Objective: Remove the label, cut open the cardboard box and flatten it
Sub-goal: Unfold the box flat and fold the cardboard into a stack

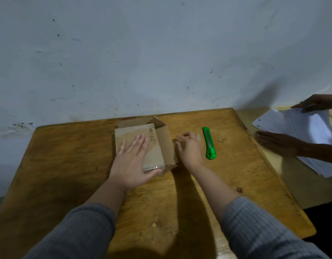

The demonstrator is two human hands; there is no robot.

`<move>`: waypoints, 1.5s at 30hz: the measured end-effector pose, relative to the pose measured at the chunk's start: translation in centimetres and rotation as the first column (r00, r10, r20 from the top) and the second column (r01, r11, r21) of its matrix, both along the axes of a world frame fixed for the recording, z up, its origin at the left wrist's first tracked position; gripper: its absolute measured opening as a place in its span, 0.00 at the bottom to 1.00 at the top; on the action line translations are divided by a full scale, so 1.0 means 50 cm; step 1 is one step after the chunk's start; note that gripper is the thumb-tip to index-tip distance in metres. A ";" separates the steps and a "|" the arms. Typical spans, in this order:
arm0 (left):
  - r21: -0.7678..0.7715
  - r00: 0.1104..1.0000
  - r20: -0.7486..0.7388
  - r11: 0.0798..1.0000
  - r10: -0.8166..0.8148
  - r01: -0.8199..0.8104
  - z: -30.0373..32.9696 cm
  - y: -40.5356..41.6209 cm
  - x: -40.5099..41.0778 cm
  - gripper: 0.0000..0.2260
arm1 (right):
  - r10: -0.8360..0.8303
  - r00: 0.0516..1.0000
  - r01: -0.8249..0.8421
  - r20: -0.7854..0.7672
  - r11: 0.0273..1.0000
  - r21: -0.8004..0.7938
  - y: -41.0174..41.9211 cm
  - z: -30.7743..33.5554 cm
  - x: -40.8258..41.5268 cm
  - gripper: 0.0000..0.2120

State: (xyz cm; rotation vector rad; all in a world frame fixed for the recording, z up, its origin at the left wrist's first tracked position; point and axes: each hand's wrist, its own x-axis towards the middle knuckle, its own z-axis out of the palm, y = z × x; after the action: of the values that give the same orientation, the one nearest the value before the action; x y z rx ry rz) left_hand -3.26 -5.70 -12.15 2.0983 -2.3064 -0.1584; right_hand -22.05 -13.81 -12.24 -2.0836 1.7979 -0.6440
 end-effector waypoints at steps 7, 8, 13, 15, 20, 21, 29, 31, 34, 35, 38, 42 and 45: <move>0.039 0.999 0.002 0.998 -0.050 0.050 0.016 0.015 0.040 0.50 | 0.351 0.926 -0.354 -0.139 0.935 0.000 0.064 -0.024 -0.010 0.12; 0.035 0.998 -0.009 0.998 -0.054 0.055 0.019 0.022 0.051 0.49 | 0.367 0.917 -0.365 -0.156 0.930 0.042 0.072 -0.027 -0.012 0.12; 0.033 0.999 -0.007 0.999 -0.032 0.033 0.014 0.055 0.095 0.46 | 0.398 0.906 -0.384 -0.142 0.916 0.114 0.107 -0.030 0.028 0.13; 0.035 1.000 0.003 0.999 -0.015 0.014 0.014 0.066 0.103 0.46 | 0.351 0.930 -0.343 -0.106 0.935 0.086 0.108 -0.025 0.055 0.13; 0.030 1.000 -0.004 1.000 -0.006 0.006 0.025 0.083 0.106 0.46 | 0.307 0.945 -0.303 -0.111 0.952 0.051 0.093 -0.001 0.125 0.17; 0.029 1.000 -0.001 1.000 -0.006 0.006 0.026 0.083 0.106 0.46 | 0.316 0.939 -0.308 -0.133 0.949 0.073 0.089 0.003 0.135 0.18; 0.012 1.000 -0.001 1.000 -0.006 0.006 0.018 0.077 0.116 0.44 | 0.222 0.974 -0.211 -0.037 0.960 0.185 0.077 0.004 0.140 0.20; 0.013 1.000 0.010 1.000 -0.002 0.002 0.015 0.076 0.118 0.44 | 0.139 0.986 -0.156 0.090 0.963 0.218 0.074 0.011 0.123 0.19; 0.002 1.000 -0.002 1.000 0.001 -0.001 0.009 0.073 0.119 0.44 | 0.037 0.992 -0.060 0.117 0.978 0.199 0.066 0.018 0.089 0.19; -0.002 1.000 -0.004 1.000 -0.002 0.002 0.008 0.073 0.118 0.44 | 0.030 0.998 -0.038 0.053 0.986 0.162 0.061 0.016 0.075 0.19; -0.001 1.000 -0.012 1.000 -0.004 0.004 0.006 0.074 0.118 0.44 | 0.067 0.963 -0.037 -0.263 0.992 0.118 0.048 0.007 0.033 0.20; 0.015 1.000 -0.007 1.000 -0.003 0.003 0.010 0.073 0.115 0.44 | 0.144 0.902 -0.088 -0.406 0.984 0.154 0.052 -0.023 0.013 0.22; 0.024 1.000 -0.001 1.000 -0.005 0.005 0.012 0.073 0.115 0.43 | 0.116 0.919 -0.089 -0.376 0.992 0.087 0.046 -0.032 0.031 0.19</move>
State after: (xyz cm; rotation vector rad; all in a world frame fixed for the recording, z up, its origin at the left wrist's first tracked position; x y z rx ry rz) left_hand 2.50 -2.04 -11.56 2.1030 -2.3203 -0.1882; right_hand -20.51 -11.52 -13.82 -2.3604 1.8522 -0.1491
